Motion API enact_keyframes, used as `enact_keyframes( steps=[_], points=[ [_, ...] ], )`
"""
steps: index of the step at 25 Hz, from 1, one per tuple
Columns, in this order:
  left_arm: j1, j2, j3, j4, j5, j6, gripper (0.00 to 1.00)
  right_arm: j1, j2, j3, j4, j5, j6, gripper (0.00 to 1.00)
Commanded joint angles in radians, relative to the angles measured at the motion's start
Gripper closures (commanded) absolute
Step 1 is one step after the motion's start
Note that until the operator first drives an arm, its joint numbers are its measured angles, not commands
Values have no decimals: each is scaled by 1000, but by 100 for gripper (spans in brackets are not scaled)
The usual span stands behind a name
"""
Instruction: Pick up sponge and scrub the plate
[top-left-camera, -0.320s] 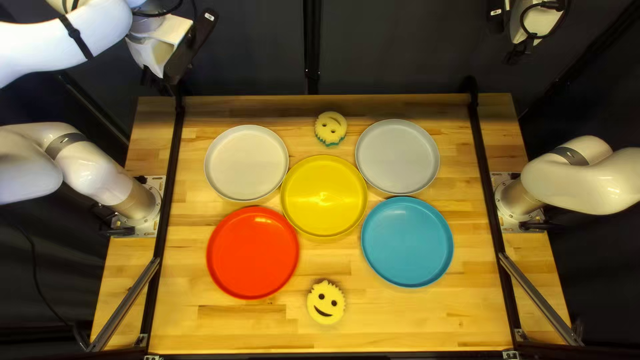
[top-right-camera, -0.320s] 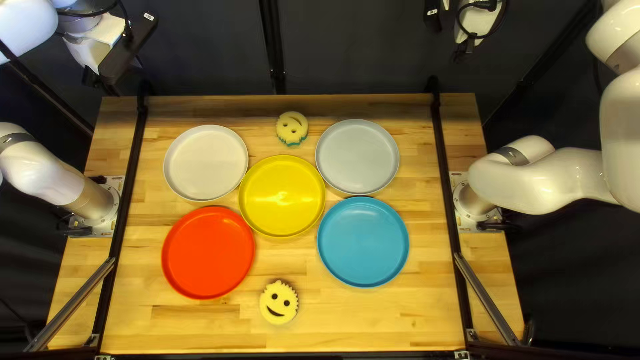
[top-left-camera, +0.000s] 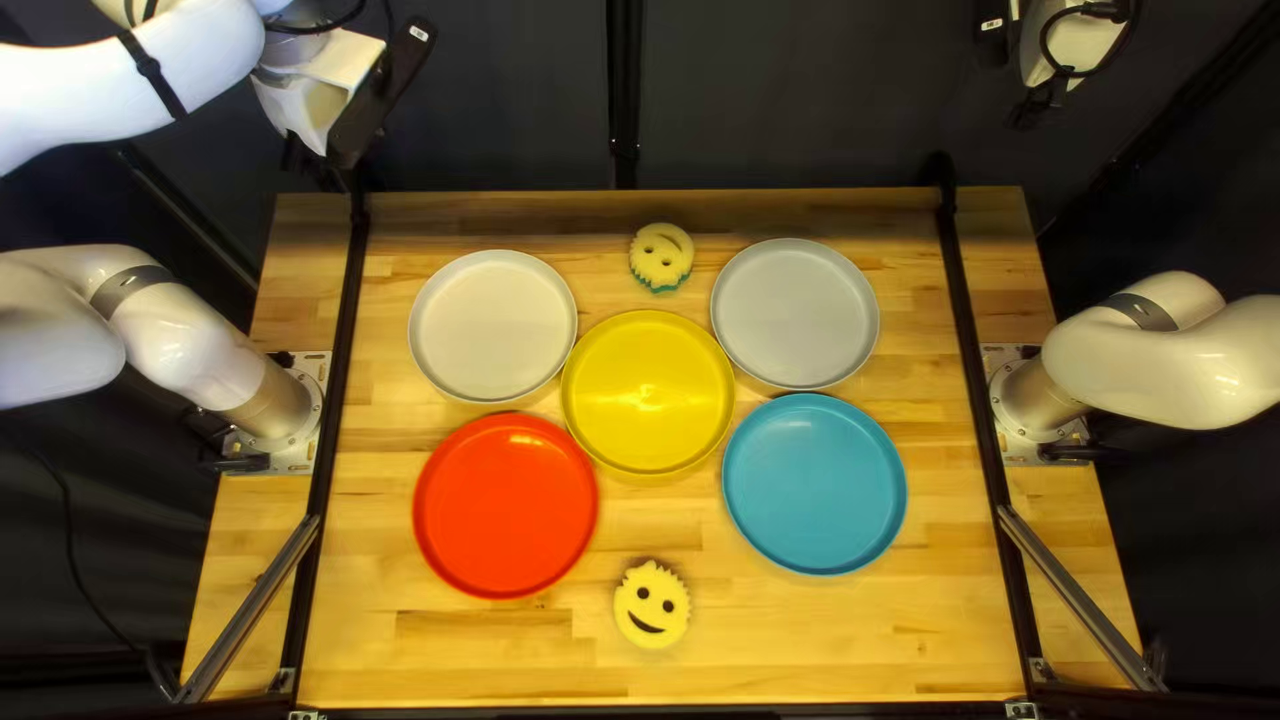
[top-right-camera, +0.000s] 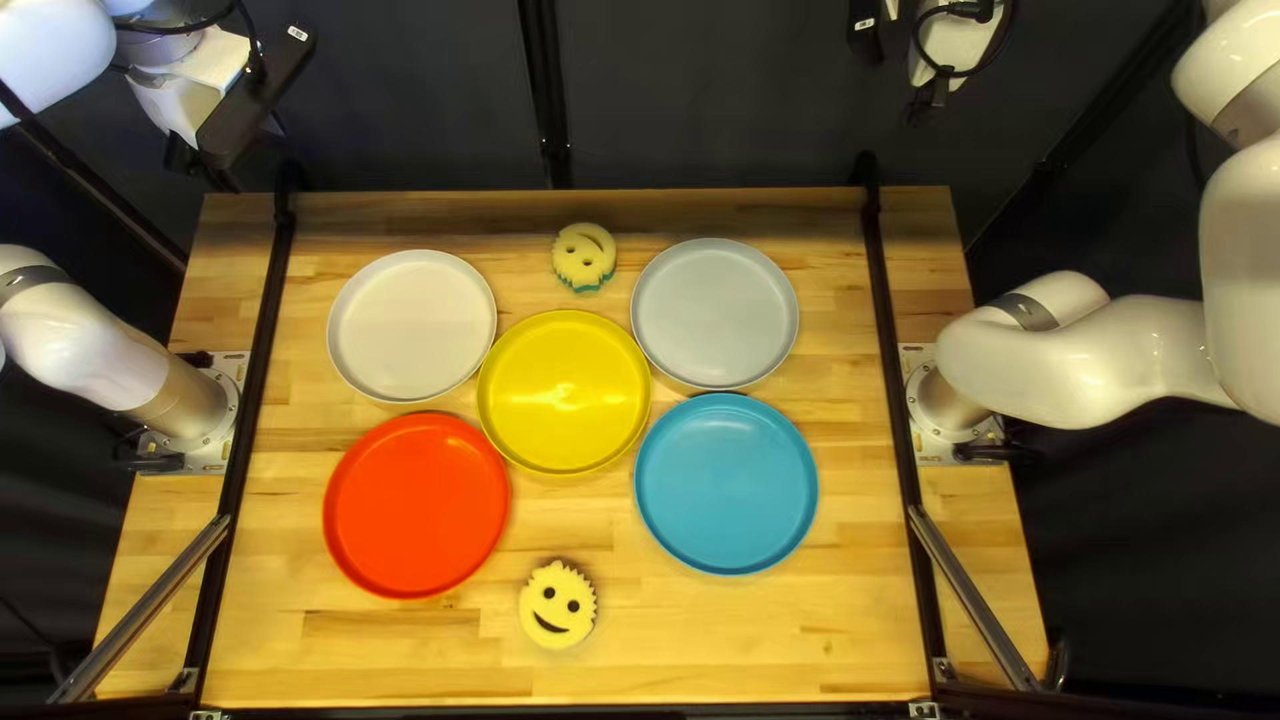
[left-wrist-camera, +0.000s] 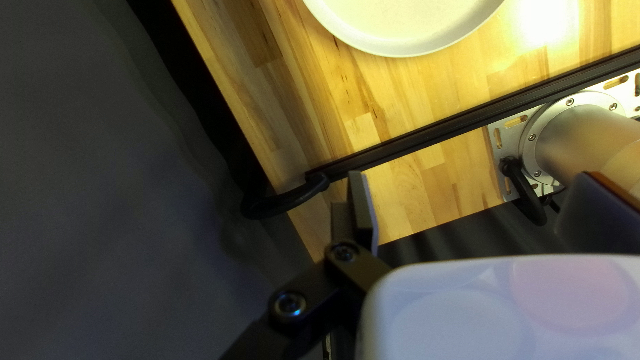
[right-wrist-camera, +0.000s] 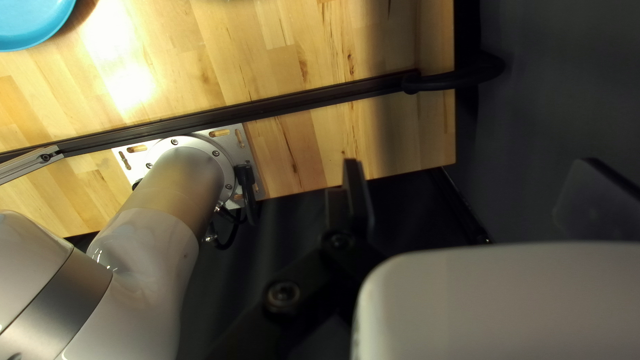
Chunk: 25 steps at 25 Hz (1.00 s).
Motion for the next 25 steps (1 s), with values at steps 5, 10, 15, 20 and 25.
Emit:
enact_keyframes(
  steps=[5,10,15,20,25],
  points=[
    [0,0,0,0,0,0,0,0,0,0,0,0,0,0],
    [0,0,0,0,0,0,0,0,0,0,0,0,0,0],
    [0,0,0,0,0,0,0,0,0,0,0,0,0,0],
    [0,0,0,0,0,0,0,-10,5,-2,8,-2,-5,0],
    [0,0,0,0,0,0,0,19,31,10,69,-40,57,0]
  ],
)
